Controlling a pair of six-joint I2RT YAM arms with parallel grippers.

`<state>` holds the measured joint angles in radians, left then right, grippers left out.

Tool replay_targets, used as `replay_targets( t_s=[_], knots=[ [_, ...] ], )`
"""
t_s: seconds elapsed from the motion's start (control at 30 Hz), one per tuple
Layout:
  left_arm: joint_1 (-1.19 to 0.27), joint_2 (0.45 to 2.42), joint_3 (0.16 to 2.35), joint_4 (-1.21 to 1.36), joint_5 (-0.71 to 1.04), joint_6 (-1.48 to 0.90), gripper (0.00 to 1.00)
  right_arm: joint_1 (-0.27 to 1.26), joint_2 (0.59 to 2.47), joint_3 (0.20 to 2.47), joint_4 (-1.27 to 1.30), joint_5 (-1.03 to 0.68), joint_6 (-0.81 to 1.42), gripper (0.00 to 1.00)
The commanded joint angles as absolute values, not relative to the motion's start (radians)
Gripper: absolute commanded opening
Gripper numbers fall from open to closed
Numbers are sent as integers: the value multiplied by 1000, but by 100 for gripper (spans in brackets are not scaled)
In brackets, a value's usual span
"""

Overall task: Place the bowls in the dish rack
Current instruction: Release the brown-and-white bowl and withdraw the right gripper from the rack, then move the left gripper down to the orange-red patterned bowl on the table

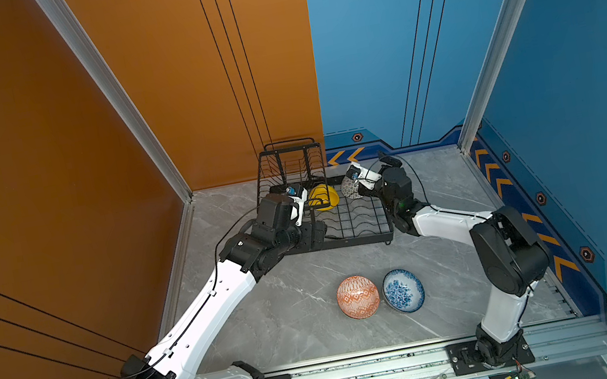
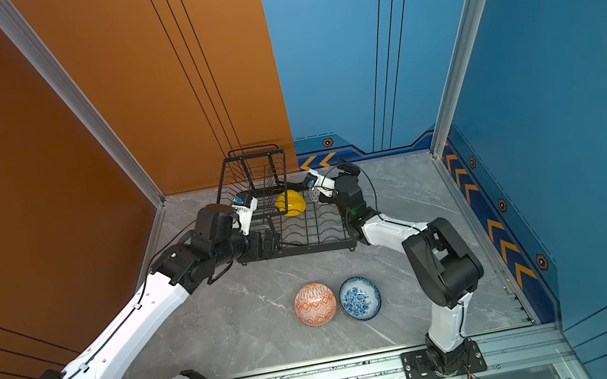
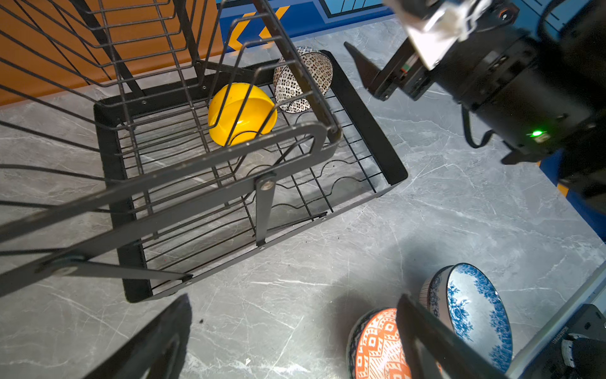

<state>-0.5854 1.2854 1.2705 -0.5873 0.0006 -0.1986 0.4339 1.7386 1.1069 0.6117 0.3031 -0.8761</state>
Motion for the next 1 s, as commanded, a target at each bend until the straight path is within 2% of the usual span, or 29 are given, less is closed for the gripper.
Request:
replay_targets(
  t_s=[0.0,0.27,0.63,0.77,0.97],
  knots=[
    [-592,1273,1269,-592,-26,-205,98,448,1623,1108,346,337,-666,100],
    [-594,1282,1298,-658,-49,-240,98,470,1432,1242,-235,220,-340,100],
    [-600,1285,1322,-731,-86,-250,98,498,1455,1643,-908,101,-64,100],
    [-601,1274,1308,-736,-89,-241,98,503,1483,1749,-1036,97,-55,100],
    [-643,1236,1288,-778,-93,-266,98,498,1519,1790,-1079,169,-34,100]
  ],
)
